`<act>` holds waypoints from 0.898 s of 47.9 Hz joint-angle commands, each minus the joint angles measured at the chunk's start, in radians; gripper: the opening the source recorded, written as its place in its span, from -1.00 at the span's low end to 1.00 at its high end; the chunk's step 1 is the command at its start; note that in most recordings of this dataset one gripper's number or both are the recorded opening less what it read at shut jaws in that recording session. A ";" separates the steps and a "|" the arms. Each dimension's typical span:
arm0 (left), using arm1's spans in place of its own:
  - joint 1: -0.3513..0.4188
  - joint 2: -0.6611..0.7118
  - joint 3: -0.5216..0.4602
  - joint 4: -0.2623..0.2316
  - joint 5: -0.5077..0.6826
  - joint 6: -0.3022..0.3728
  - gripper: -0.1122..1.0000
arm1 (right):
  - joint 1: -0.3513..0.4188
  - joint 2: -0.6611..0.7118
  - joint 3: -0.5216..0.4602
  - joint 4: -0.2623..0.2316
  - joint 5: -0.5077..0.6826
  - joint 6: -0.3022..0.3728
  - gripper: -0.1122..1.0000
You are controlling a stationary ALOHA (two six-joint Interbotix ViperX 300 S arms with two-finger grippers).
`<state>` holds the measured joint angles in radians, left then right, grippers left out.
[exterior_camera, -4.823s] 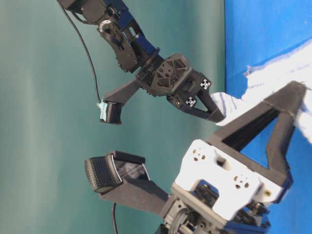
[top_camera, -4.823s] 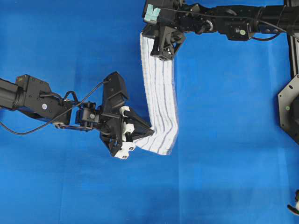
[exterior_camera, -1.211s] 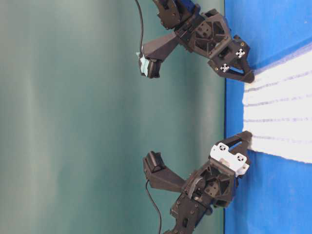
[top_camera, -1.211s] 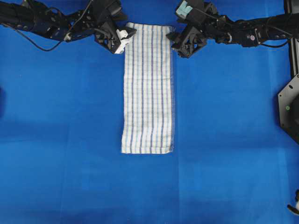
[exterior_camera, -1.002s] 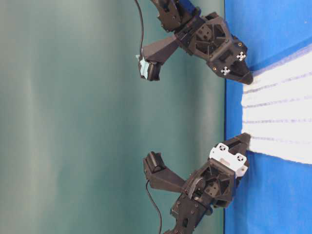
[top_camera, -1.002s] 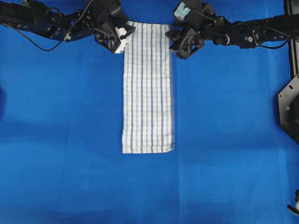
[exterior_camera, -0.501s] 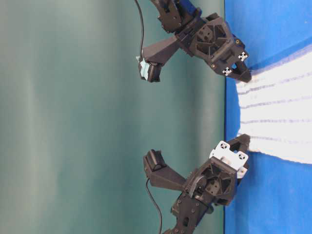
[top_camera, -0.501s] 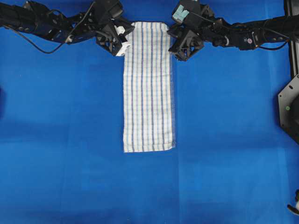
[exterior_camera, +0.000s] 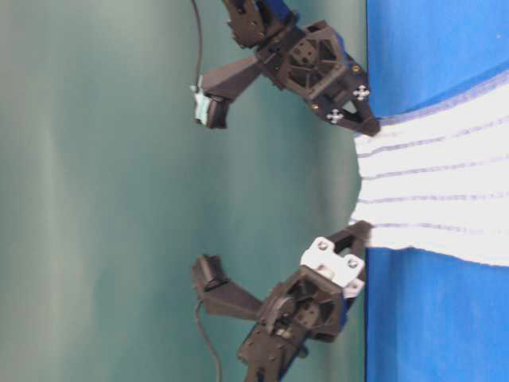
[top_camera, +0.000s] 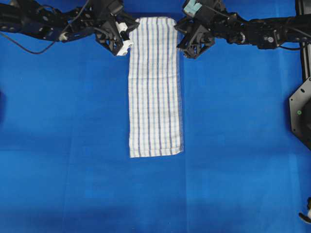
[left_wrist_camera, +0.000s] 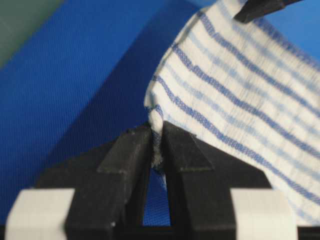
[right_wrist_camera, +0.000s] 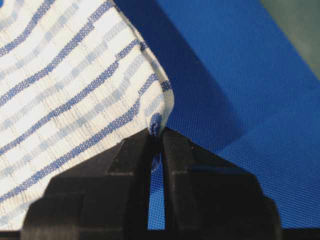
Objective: Fold the blue towel.
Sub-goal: 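Move both grippers to the strip's top end and pinch its corners, then fold the top end down over the strip toward the bottom end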
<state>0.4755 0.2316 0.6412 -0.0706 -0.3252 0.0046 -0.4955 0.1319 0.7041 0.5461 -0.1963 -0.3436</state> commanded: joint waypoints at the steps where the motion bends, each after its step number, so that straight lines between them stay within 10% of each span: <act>1: -0.003 -0.041 -0.002 0.003 -0.003 0.002 -0.70 | 0.000 -0.034 -0.006 0.000 0.005 0.000 -0.67; 43: -0.291 -0.258 0.144 -0.005 -0.008 -0.021 -0.70 | 0.282 -0.301 0.183 0.075 0.025 0.014 -0.67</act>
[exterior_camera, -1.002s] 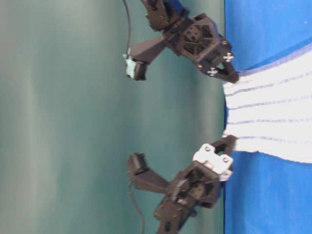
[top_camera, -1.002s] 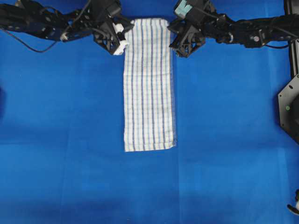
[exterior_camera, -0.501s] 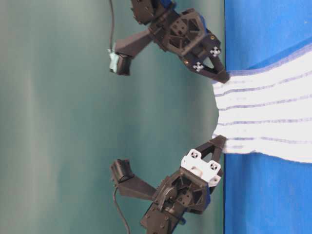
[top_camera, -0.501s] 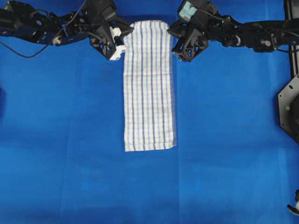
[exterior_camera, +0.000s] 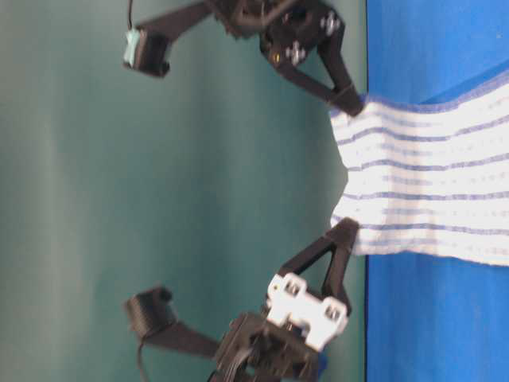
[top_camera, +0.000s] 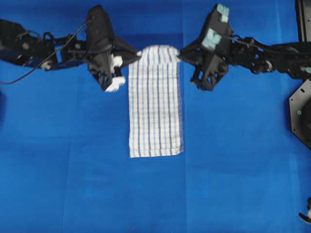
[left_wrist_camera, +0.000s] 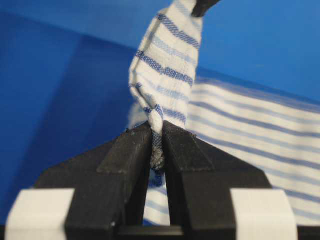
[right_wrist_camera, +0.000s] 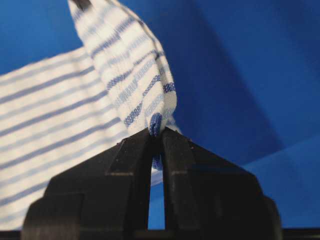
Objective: Fold the blue towel.
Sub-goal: 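Fold the top end down over the strip toward the bottom end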
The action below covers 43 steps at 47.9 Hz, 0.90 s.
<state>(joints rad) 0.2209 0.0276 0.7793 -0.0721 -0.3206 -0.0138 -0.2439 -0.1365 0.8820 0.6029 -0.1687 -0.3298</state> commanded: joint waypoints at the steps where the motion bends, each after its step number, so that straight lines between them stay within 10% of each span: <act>1: -0.055 -0.061 0.014 -0.005 -0.014 -0.006 -0.70 | 0.040 -0.035 0.009 0.023 -0.005 0.000 -0.67; 23: -0.307 -0.032 0.029 -0.009 -0.084 -0.101 -0.70 | 0.238 -0.041 0.031 0.117 -0.017 0.000 -0.67; 43: -0.376 0.055 0.023 -0.009 -0.146 -0.121 -0.70 | 0.342 -0.005 0.026 0.163 -0.018 0.000 -0.67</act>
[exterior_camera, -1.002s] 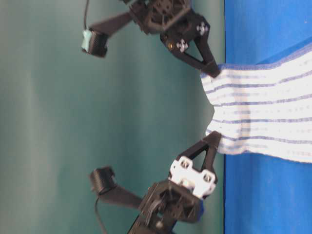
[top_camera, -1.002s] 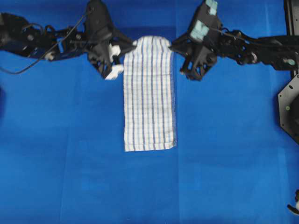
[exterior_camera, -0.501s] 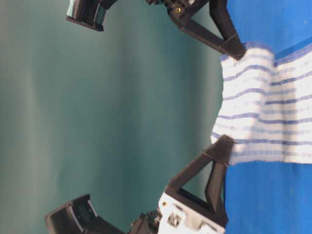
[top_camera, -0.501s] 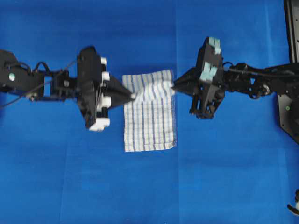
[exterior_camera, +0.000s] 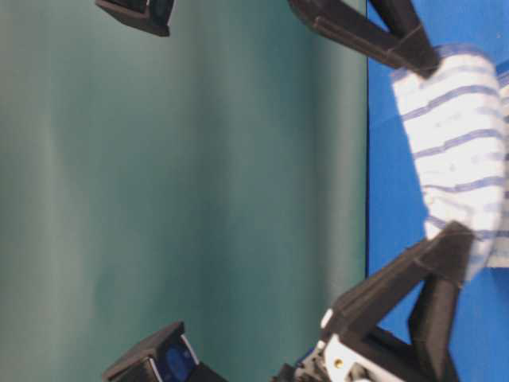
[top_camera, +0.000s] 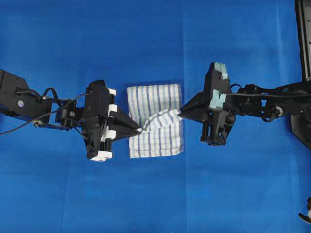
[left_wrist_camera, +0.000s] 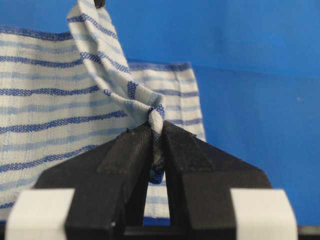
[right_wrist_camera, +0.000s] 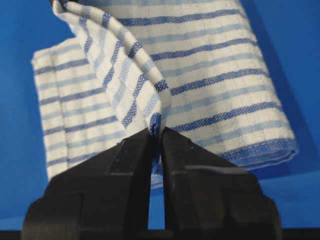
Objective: Fold the blue towel.
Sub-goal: 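Fold the top end down over the strip toward the bottom end, then open both grippers and withdraw them sideways from the towel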
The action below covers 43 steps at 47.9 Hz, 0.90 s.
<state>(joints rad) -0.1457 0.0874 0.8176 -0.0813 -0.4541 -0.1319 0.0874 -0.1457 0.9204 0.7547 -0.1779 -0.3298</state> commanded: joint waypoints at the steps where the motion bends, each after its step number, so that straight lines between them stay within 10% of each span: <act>1: -0.011 -0.002 -0.017 0.000 -0.012 -0.003 -0.70 | 0.012 0.009 -0.012 0.015 -0.009 0.000 -0.67; 43: -0.025 0.055 -0.012 -0.017 -0.038 -0.023 -0.70 | 0.084 0.084 -0.023 0.083 -0.031 0.000 -0.64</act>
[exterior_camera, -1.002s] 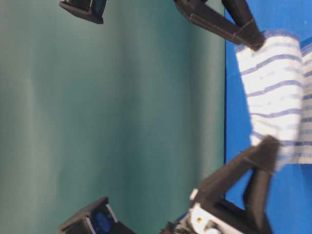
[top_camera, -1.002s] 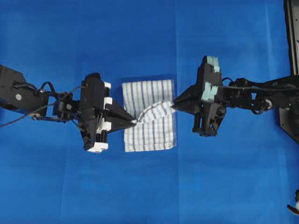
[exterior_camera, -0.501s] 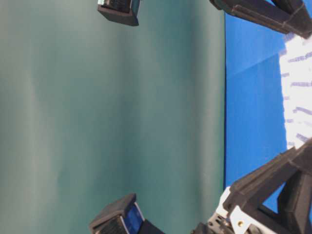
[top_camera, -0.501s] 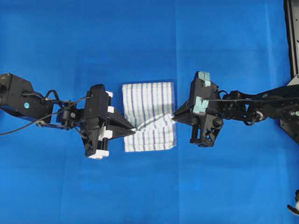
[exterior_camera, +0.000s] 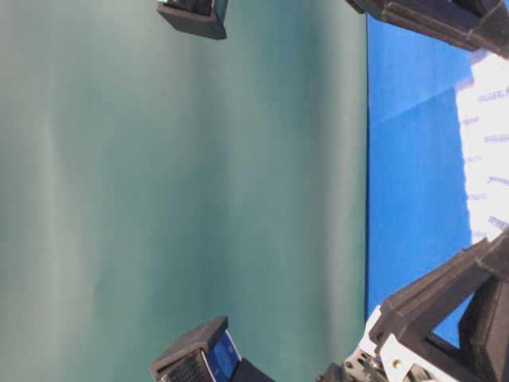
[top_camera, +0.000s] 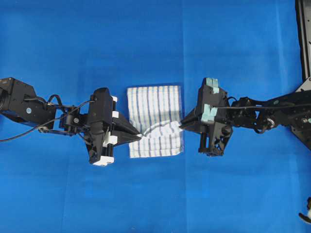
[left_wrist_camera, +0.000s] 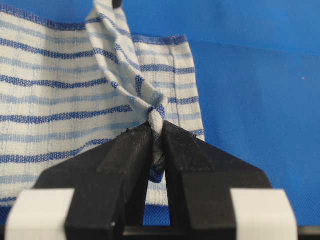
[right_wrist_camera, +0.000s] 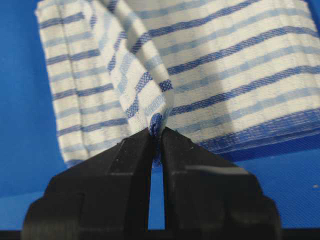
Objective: Fold the blue towel.
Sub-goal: 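Open both grippers and withdraw them sideways from the towel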
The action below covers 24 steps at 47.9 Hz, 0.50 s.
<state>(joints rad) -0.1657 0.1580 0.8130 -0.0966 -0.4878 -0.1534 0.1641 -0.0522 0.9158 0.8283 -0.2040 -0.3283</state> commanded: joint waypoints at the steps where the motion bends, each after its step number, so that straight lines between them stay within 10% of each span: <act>1: -0.005 -0.015 -0.006 -0.002 -0.003 -0.002 -0.70 | 0.008 -0.008 -0.018 0.012 -0.005 -0.002 -0.61; 12: -0.005 -0.020 -0.006 -0.008 -0.002 -0.003 -0.60 | 0.008 -0.009 -0.020 0.025 -0.008 -0.002 0.43; 16: -0.006 -0.023 -0.005 -0.008 0.002 -0.003 -0.19 | 0.008 -0.011 -0.023 0.025 -0.009 -0.005 0.74; 24: -0.014 -0.064 -0.005 -0.008 0.048 0.002 0.67 | 0.008 -0.048 -0.023 0.018 -0.012 -0.017 0.71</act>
<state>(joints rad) -0.1718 0.1457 0.8145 -0.1028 -0.4541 -0.1549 0.1687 -0.0614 0.9112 0.8498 -0.2071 -0.3421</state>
